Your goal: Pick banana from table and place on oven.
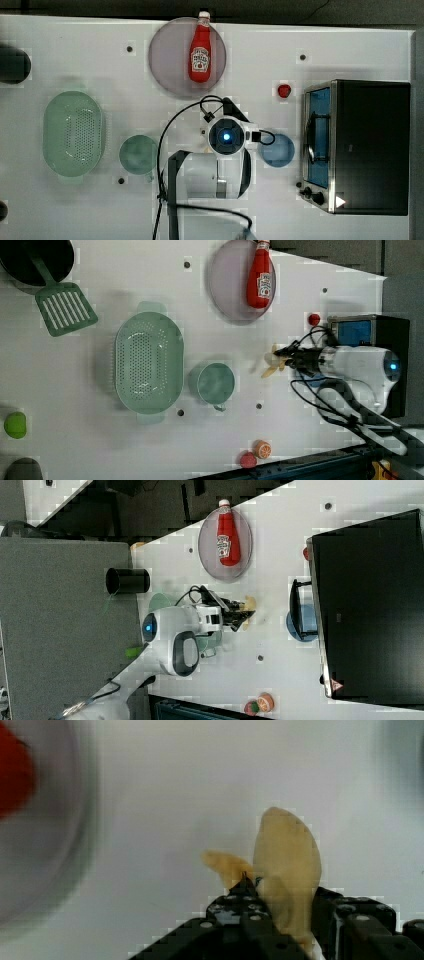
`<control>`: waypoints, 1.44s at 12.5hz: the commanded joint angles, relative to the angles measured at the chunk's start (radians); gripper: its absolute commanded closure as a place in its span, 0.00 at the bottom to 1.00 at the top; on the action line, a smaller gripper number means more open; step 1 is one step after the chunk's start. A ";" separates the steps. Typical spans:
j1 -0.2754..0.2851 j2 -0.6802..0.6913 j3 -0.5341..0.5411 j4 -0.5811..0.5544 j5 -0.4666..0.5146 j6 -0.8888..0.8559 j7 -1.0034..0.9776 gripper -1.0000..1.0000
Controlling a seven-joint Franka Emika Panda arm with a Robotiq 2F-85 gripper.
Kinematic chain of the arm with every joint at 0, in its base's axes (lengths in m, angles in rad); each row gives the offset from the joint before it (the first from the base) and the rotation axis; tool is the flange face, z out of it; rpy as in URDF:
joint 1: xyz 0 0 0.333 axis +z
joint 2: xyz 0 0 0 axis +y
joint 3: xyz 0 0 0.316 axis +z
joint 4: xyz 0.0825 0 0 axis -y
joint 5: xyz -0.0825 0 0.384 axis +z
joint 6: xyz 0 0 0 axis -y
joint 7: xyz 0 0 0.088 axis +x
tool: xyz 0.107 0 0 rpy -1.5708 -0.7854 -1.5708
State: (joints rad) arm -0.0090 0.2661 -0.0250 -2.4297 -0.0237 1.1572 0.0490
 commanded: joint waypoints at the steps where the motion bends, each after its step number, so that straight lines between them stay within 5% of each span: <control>1: -0.003 -0.259 -0.006 0.053 -0.001 -0.166 0.029 0.74; 6: -0.018 -0.530 -0.041 0.168 -0.003 -0.640 0.029 0.74; 9: -0.042 -0.578 -0.114 0.201 -0.007 -0.750 0.001 0.74; 18: -0.061 -0.337 -0.424 0.425 -0.066 -0.742 -0.469 0.74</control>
State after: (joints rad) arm -0.0662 -0.0359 -0.4468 -2.0840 -0.1147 0.3943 -0.2649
